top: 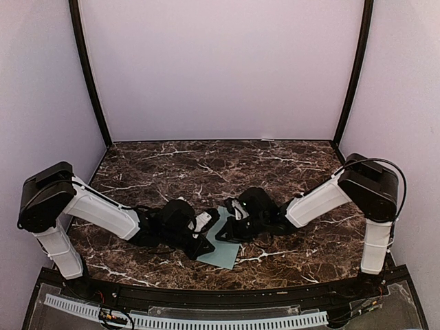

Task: Place the letter into the envelope and seal it
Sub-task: Seal the envelope flap on the envelope.

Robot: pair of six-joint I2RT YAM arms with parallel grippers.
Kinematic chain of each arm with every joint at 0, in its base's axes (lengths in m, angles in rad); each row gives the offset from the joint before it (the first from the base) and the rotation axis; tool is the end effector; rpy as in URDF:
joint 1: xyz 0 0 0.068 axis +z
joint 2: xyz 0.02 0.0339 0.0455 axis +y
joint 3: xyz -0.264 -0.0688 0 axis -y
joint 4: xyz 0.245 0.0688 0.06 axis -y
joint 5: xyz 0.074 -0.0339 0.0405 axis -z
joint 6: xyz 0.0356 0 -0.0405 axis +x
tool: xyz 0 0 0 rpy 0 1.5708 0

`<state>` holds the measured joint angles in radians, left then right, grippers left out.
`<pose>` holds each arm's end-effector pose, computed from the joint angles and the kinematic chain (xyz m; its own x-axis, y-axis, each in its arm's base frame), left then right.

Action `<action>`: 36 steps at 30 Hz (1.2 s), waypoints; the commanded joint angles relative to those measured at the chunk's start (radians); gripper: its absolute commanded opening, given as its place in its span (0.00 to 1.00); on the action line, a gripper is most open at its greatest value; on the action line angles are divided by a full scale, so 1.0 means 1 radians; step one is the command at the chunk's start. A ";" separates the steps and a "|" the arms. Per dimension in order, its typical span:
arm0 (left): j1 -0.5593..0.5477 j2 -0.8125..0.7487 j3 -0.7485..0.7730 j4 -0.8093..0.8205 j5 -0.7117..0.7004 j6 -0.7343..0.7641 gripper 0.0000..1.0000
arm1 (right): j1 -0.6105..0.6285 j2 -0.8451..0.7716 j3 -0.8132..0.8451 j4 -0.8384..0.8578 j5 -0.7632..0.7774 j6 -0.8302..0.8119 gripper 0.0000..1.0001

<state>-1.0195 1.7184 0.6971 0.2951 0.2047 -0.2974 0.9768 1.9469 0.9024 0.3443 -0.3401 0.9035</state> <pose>0.1611 -0.2758 0.1247 -0.6003 0.4285 -0.6753 0.7716 0.5323 -0.3482 0.1996 0.3167 0.1080 -0.9490 -0.0821 -0.3044 -0.2886 0.6152 0.7337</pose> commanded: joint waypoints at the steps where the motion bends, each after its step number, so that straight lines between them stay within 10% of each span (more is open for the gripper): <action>1: -0.004 0.020 -0.027 -0.106 -0.025 -0.005 0.00 | -0.047 0.033 0.002 -0.008 0.064 0.008 0.00; 36: -0.004 0.014 -0.028 -0.106 -0.035 0.001 0.00 | 0.011 0.001 -0.102 0.012 -0.017 0.035 0.00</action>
<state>-1.0195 1.7184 0.6971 0.2955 0.2008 -0.2977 0.9703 1.9388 0.8280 0.4625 -0.3489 0.9237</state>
